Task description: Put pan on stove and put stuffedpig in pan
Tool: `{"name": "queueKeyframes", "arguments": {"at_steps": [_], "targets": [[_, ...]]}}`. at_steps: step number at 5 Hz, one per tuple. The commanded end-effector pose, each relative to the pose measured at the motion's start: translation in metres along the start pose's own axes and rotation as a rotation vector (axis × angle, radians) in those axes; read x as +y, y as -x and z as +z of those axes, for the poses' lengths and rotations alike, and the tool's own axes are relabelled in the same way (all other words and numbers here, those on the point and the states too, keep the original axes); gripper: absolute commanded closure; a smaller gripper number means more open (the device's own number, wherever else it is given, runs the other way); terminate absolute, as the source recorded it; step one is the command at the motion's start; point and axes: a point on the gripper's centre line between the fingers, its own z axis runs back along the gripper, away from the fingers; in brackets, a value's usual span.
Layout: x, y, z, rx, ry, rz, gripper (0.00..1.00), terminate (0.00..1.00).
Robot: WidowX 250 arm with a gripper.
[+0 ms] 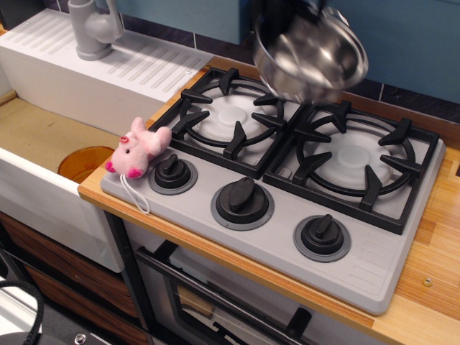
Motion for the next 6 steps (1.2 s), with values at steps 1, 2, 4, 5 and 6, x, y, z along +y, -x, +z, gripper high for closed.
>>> {"name": "queueKeyframes", "arguments": {"at_steps": [1, 2, 4, 5, 6], "targets": [[0.044, -0.010, 0.014, -0.028, -0.027, -0.030, 1.00, 0.00], [0.056, -0.011, 0.004, -0.028, -0.012, -0.038, 1.00, 0.00], [0.071, -0.014, -0.026, -0.064, 0.003, -0.051, 1.00, 0.00], [0.072, -0.008, -0.035, -0.067, 0.000, -0.041, 1.00, 0.00], [0.071, 0.001, -0.045, -0.068, 0.001, -0.027, 1.00, 0.00]]}}
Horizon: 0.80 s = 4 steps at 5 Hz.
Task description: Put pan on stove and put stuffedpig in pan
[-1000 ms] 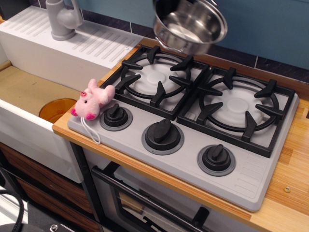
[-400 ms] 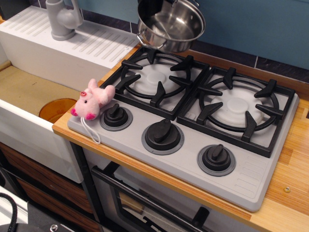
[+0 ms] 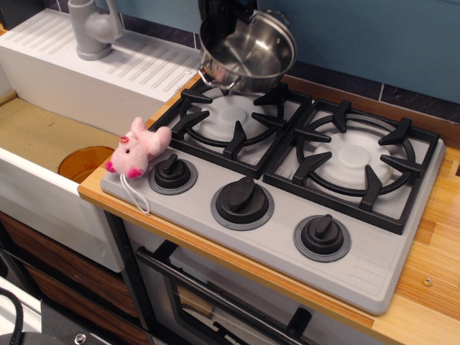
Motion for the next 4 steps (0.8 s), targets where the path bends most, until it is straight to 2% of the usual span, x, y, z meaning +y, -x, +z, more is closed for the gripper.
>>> {"name": "queueKeyframes", "arguments": {"at_steps": [1, 2, 3, 4], "targets": [[0.005, 0.010, 0.000, -0.062, -0.022, 0.036, 1.00, 0.00], [0.003, 0.015, -0.013, -0.083, -0.020, 0.041, 1.00, 0.00], [0.000, 0.012, -0.022, -0.093, -0.013, 0.031, 0.00, 0.00], [0.001, 0.007, -0.019, -0.095, 0.001, 0.017, 0.00, 0.00]]}}
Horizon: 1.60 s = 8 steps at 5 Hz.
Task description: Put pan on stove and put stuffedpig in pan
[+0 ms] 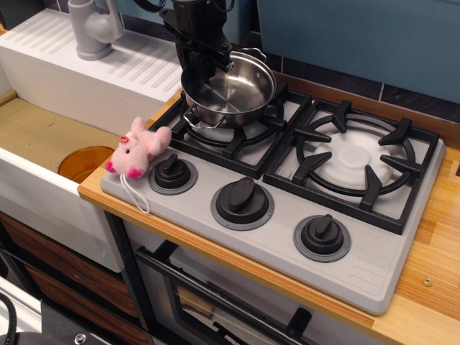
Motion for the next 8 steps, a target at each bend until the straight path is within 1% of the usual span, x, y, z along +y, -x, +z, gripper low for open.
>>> {"name": "queueKeyframes", "arguments": {"at_steps": [1, 3, 4, 8], "targets": [[0.007, -0.018, 0.032, -0.046, -0.019, -0.023, 0.00, 0.00], [0.001, -0.024, 0.079, 0.026, -0.046, -0.020, 0.00, 0.00], [0.001, -0.030, 0.102, 0.045, -0.024, -0.122, 0.00, 0.00], [0.001, -0.030, 0.102, 0.045, -0.024, -0.122, 0.00, 0.00]]}}
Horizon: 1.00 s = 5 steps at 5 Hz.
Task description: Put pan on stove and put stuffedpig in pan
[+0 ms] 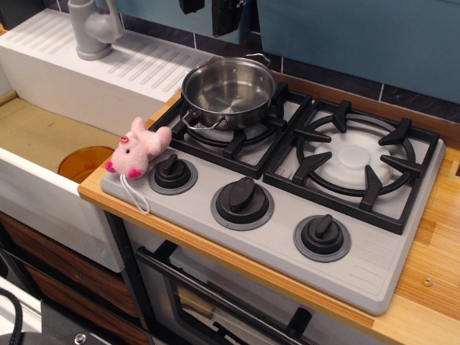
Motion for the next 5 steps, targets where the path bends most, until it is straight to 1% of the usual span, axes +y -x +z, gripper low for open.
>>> {"name": "queueKeyframes", "arguments": {"at_steps": [1, 2, 3, 4, 5], "targets": [[0.009, 0.022, 0.047, -0.113, -0.019, 0.038, 0.00, 0.00], [0.007, 0.052, 0.052, -0.126, -0.043, 0.073, 0.00, 0.00], [0.005, 0.083, 0.048, -0.156, -0.068, 0.087, 0.00, 0.00], [-0.001, 0.113, 0.035, -0.195, -0.096, 0.094, 0.00, 0.00], [-0.009, 0.136, 0.026, -0.216, -0.113, 0.100, 0.00, 0.00]]}}
